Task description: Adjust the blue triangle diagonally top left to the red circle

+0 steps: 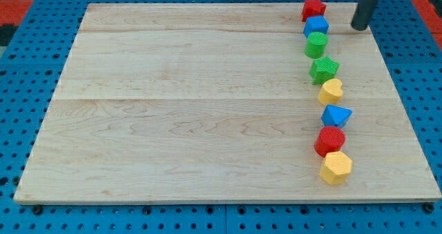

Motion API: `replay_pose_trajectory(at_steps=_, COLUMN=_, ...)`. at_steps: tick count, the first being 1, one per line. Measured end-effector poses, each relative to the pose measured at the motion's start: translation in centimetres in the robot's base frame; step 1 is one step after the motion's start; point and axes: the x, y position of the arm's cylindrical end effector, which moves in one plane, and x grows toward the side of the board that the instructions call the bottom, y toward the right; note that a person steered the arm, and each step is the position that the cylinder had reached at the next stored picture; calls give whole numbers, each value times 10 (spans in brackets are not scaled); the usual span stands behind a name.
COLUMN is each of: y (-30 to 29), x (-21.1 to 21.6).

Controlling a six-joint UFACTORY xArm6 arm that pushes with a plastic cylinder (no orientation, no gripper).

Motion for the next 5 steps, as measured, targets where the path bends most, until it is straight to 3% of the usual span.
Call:
replay_pose_trajectory(at_steps=3, y=57, x=-12)
replay_pose_trajectory(at_steps=5, y=42, x=-14)
